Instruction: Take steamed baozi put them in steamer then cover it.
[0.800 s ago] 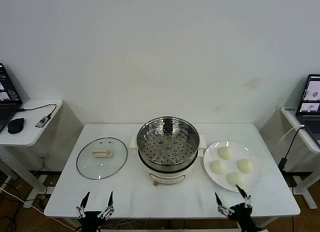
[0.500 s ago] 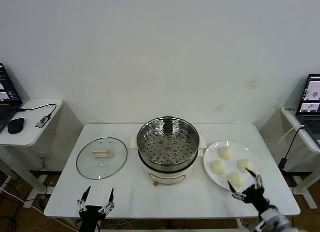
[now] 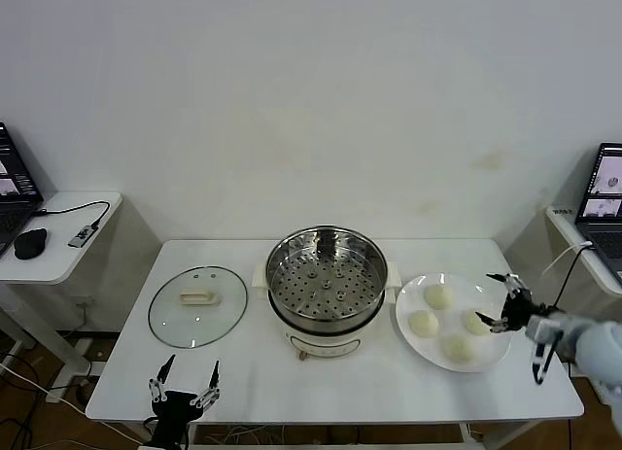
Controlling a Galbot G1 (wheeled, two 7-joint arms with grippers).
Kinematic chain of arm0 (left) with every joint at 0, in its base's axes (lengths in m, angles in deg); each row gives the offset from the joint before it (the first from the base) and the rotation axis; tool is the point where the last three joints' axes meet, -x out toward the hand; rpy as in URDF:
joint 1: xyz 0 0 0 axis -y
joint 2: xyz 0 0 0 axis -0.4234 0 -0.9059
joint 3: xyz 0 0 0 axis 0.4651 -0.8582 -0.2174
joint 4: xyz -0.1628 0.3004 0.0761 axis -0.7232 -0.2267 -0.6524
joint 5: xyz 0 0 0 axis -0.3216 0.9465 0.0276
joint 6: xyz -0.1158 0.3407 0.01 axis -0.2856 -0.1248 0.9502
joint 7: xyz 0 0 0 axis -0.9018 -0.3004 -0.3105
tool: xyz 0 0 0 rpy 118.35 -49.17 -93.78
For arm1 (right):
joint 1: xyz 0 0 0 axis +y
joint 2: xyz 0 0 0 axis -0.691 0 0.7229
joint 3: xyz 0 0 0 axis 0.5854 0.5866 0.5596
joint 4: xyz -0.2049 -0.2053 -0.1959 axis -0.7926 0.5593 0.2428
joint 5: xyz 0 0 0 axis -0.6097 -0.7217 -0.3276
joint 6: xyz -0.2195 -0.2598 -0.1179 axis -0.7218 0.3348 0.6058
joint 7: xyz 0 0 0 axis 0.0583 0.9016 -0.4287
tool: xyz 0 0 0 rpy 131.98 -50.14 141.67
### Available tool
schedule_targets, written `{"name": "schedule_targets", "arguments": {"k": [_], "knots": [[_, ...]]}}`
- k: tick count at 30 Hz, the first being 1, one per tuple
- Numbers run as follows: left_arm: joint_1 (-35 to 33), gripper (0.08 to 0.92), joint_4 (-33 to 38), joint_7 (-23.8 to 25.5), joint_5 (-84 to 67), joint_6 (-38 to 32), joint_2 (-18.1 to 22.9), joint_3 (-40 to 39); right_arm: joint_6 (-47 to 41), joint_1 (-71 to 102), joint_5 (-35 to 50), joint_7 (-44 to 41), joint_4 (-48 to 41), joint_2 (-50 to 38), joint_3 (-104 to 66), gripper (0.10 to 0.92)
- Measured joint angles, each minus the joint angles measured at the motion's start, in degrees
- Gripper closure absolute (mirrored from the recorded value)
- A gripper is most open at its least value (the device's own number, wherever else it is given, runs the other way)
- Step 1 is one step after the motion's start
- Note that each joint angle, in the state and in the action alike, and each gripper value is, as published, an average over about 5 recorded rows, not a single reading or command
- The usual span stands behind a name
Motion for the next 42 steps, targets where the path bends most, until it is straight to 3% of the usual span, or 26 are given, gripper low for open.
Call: {"name": "schedule_targets", "arguments": {"k": [8,18,36,42], "knots": [[0.06,0.177,-0.16,-0.04,0.49,0.22,-0.39,0.88,1.96,-22.45,2.03,-9.81,-11.42,-0.20,21.93,0.203],[0.35,0.177,-0.11,0.18,0.66,0.40,-0.64,1.98,4.78,-39.51,1.26,-15.27,-25.08,6.49,40.96,0.203],[0.13,0.177,-0.37,0.44,0.44,0.24,-1.15,3.22,6.39,-46.90,-3.23,-16.11,-40.05,17.41,50.42,0.203],[-0.06,0.177,-0.60,0.49,0.36,-0.07,-1.32,3.57,6.43,-47.35,-4.11,-15.66,-43.00,19.69,51.00,0.242]]}}
